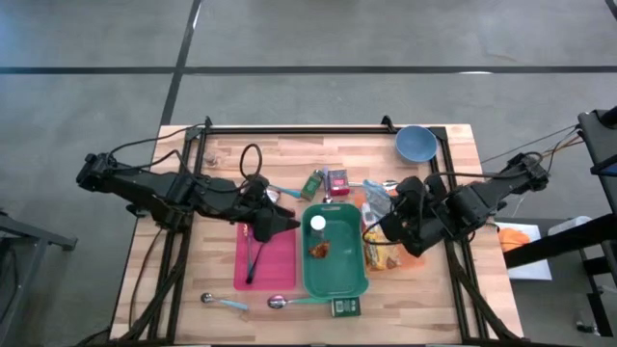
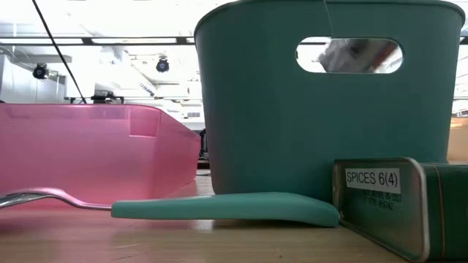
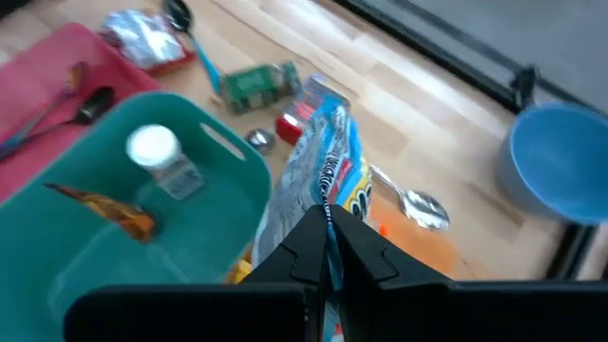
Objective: Pick & Place Food Item
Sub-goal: Put the blue noodle pack into the orange bin
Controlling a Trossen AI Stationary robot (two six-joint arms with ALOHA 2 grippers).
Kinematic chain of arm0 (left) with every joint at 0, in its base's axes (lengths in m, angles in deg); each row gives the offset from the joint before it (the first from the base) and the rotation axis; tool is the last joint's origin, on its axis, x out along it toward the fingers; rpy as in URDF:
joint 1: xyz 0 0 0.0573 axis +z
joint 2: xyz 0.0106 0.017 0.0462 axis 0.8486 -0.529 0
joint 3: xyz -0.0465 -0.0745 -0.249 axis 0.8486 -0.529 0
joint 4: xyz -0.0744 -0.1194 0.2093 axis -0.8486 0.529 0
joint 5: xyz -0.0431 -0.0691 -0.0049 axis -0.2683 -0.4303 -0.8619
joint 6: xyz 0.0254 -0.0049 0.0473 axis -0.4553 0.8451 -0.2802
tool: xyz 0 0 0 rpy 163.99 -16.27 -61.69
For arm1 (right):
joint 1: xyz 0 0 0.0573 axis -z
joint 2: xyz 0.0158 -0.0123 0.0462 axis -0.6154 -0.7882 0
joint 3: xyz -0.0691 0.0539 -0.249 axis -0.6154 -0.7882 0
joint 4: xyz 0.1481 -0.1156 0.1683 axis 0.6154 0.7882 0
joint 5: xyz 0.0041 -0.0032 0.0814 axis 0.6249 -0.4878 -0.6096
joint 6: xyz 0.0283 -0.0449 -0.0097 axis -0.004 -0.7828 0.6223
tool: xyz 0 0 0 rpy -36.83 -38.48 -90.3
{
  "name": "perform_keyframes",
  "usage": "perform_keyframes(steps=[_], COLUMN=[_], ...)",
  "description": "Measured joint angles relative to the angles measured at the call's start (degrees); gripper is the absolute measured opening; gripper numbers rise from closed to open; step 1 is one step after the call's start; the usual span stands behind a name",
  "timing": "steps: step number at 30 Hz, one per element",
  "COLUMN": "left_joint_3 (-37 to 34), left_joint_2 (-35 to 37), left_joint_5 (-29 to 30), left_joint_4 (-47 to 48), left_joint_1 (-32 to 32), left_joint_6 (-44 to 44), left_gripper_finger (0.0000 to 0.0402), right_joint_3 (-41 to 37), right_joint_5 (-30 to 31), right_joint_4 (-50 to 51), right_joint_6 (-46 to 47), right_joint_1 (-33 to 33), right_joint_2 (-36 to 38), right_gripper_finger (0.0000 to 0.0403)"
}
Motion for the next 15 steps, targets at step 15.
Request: perform_keyframes(steps=[15], left_joint_3=[0.0], left_joint_2=[0.0], left_joint_5=[0.0], left_joint_4=[0.2], left_joint_1=[-0.3], left_joint_6=[0.0], left_gripper_finger=[0.0311], right_joint_3=[-21.2], right_joint_5=[-7.2], right_joint_4=[0.0], right_joint_6=[13.7], right_joint_1=[0.1], right_joint_2=[12.5], right_gripper_finger=[0.0008])
